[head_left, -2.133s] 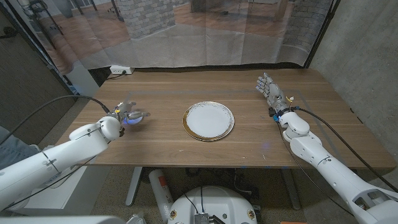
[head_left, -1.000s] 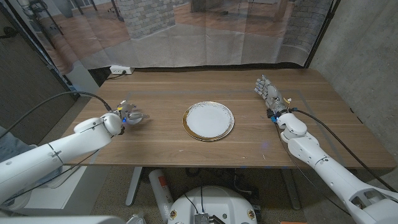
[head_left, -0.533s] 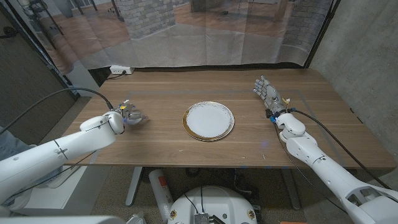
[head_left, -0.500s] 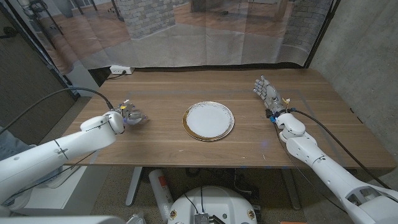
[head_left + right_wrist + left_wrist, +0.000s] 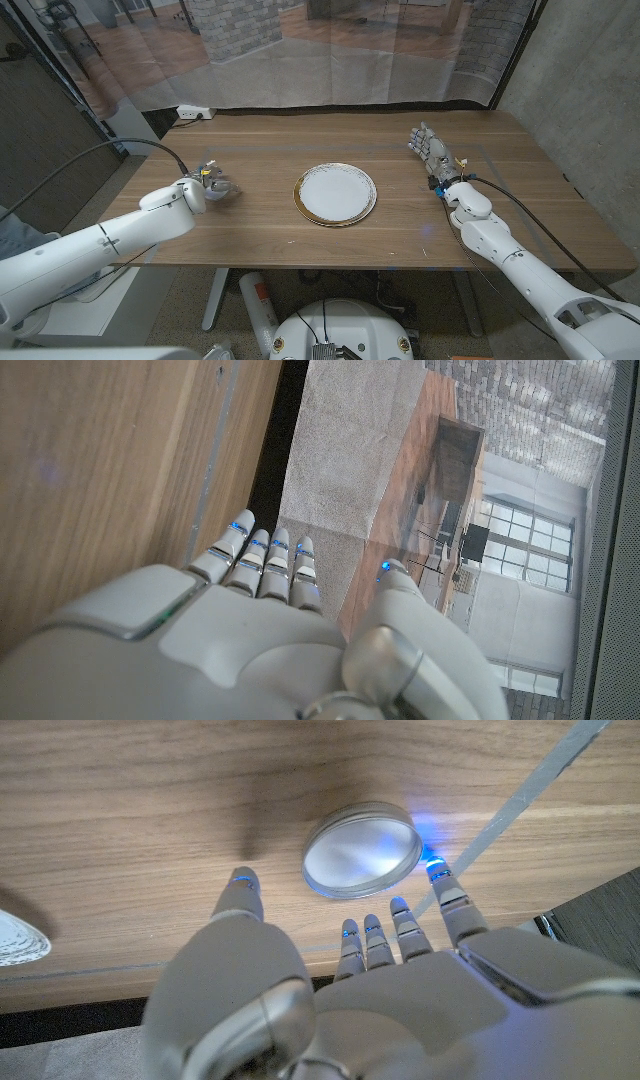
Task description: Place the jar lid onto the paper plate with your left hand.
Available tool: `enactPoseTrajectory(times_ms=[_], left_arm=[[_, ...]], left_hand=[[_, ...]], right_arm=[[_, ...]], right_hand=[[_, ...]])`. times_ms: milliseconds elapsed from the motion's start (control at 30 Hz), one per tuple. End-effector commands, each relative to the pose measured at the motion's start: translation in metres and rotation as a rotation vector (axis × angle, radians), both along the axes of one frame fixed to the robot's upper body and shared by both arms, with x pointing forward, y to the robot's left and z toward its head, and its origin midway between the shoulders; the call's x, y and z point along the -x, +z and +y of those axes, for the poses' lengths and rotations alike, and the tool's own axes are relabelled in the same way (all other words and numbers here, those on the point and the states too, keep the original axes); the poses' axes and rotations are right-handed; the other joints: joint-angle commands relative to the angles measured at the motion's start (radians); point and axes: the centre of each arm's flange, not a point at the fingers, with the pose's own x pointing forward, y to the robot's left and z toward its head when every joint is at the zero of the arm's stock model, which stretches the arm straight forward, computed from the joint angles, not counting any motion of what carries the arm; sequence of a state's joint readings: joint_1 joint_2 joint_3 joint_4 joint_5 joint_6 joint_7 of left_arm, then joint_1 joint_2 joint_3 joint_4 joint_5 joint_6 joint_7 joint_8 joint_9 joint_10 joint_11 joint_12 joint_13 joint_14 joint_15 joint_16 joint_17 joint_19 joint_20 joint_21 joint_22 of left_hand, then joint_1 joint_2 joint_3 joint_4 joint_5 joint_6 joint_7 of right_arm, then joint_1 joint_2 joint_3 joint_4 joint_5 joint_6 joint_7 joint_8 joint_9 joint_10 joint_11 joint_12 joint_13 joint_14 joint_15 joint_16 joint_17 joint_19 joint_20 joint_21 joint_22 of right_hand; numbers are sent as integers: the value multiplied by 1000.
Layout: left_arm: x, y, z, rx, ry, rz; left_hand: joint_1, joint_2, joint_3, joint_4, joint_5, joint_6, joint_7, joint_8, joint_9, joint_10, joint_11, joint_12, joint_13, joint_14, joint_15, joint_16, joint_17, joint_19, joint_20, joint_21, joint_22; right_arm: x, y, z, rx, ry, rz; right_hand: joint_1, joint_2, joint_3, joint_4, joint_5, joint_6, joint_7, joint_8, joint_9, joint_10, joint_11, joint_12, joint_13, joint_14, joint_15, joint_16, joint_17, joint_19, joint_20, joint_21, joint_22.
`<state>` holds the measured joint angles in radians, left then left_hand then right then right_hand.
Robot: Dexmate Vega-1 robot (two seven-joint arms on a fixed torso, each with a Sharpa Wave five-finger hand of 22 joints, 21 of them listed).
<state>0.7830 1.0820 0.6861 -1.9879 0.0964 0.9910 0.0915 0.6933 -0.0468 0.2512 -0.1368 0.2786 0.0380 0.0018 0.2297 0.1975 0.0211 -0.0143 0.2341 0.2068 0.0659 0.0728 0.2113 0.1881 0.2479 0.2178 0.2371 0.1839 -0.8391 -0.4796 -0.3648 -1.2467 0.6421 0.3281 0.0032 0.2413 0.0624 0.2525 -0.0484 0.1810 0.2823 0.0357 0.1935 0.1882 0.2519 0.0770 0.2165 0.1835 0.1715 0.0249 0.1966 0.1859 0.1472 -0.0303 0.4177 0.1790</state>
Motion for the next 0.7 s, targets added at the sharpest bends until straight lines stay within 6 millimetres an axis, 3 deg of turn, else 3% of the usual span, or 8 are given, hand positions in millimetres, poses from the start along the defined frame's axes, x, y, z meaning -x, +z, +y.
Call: enactPoseTrajectory(times_ms=[33,700], left_arm=[[-2,-3,-11,-16,2,1],[5,-16,-12,-7,46,40]], left_hand=[[29,8,15,-4,-4,21,-4,7,3,24,0,8,4,25,-3,7,3,23,-1,7,4],[67,22,29,-11,-15,40,0,8,4,42,-3,11,5,52,-5,9,3,64,0,14,5]], right_arm=[[2,-4,-6,-7,-4,-1],[-4,-5,1,14,12,16]], right_hand=[[3,-1,4,-4,0,3,-2,6,5,9,2,1,5,7,0,-1,4,8,2,-3,3],[3,0,3,-6,0,5,-1,6,5,7,2,0,5,6,0,-1,4,12,0,-7,3]])
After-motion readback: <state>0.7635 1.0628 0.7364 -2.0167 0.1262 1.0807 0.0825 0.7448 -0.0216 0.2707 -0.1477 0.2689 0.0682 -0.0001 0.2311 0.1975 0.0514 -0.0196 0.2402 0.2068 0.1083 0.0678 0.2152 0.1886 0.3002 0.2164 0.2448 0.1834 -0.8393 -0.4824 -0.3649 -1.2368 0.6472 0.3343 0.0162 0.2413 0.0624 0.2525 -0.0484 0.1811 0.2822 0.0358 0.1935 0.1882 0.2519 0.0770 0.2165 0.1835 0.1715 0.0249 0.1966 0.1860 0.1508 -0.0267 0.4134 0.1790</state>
